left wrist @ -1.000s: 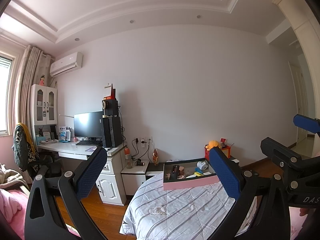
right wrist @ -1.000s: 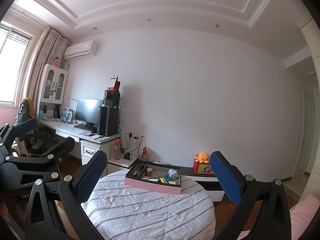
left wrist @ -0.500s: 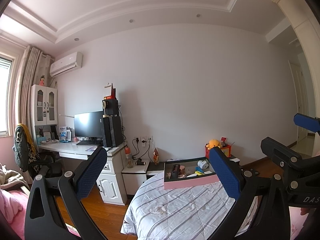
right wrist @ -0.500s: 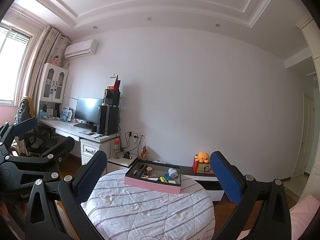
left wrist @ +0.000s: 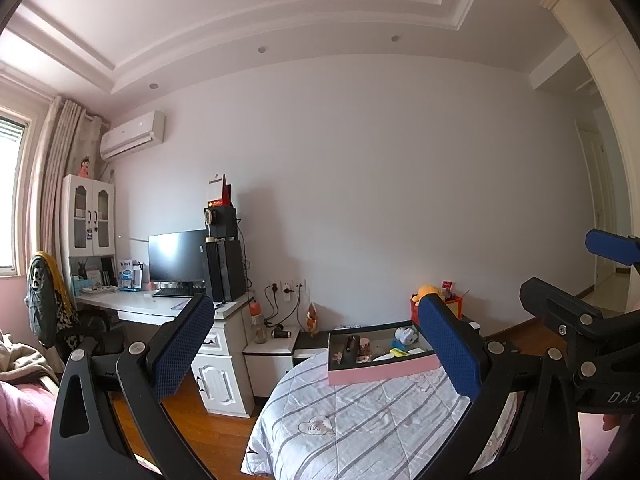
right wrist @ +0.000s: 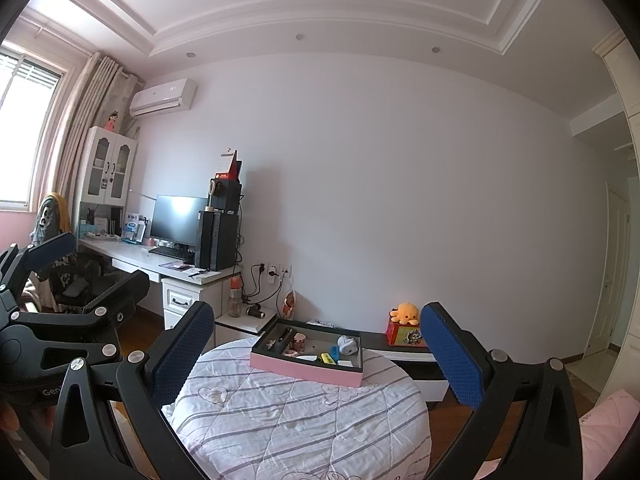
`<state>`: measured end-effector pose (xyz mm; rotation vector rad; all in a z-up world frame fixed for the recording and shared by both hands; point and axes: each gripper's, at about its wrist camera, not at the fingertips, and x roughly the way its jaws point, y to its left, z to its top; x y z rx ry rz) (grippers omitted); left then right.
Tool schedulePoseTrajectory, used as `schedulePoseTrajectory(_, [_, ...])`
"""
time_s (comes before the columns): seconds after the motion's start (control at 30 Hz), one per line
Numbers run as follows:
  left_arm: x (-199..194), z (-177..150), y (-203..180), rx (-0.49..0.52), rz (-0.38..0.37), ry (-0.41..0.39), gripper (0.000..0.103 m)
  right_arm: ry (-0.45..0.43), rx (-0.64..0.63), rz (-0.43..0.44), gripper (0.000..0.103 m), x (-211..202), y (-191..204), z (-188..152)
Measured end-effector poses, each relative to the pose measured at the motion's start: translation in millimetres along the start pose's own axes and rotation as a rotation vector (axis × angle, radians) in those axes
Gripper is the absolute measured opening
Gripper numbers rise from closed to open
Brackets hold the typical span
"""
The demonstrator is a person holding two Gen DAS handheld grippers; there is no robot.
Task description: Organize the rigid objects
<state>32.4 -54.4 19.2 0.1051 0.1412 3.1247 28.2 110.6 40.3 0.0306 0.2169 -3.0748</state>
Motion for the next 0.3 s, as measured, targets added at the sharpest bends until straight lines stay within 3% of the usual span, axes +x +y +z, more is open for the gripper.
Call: schedulePoseTrajectory(0.3, [0.7,2.8,2.2,0.009,0.0,0.001,0.103,-0.004,-0.003,-0.002,0.103,0.0,1.9,0.1])
